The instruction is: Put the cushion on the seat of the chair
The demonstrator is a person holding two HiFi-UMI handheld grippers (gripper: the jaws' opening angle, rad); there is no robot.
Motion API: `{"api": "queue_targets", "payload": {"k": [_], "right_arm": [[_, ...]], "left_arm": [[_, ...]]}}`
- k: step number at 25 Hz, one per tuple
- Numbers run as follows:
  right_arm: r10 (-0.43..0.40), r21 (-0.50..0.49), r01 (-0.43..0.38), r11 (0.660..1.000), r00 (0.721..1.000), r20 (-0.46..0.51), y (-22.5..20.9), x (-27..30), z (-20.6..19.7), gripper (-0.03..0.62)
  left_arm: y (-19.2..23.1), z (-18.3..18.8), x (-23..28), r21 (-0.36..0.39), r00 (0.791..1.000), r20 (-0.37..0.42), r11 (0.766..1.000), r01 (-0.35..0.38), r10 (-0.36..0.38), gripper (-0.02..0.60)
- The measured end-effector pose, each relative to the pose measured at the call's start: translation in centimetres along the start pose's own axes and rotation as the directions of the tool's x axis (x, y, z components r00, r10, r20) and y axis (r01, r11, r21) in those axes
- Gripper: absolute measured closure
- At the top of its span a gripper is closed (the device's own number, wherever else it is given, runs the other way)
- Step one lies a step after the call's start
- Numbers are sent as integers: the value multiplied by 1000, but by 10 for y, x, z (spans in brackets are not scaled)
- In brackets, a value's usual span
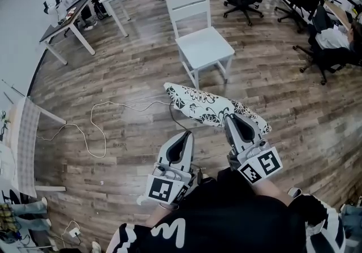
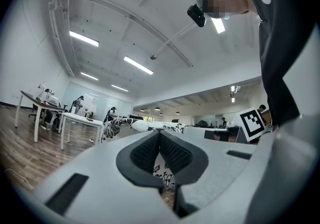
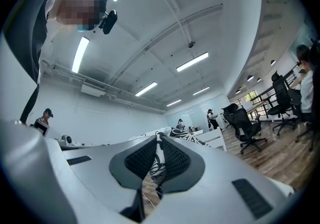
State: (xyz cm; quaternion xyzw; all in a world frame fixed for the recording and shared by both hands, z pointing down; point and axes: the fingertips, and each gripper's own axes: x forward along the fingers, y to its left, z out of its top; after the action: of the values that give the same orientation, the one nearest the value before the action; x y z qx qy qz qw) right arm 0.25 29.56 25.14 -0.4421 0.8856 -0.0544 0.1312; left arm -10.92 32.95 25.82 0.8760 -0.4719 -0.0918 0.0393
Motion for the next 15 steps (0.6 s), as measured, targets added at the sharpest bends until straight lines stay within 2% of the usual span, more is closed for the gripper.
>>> {"api": "queue_targets", "payload": {"k": [8, 15], "right_arm": [[-14, -10, 14, 1000, 1000, -2, -3, 5, -4, 557], [4, 13, -4, 1000, 1000, -19, -34, 30, -8, 557]], "left_arm": [[9, -6, 4, -13, 1000, 3, 1000, 6, -6, 575], [20, -10, 36, -7, 1000, 0, 1000, -18, 18, 575]]}}
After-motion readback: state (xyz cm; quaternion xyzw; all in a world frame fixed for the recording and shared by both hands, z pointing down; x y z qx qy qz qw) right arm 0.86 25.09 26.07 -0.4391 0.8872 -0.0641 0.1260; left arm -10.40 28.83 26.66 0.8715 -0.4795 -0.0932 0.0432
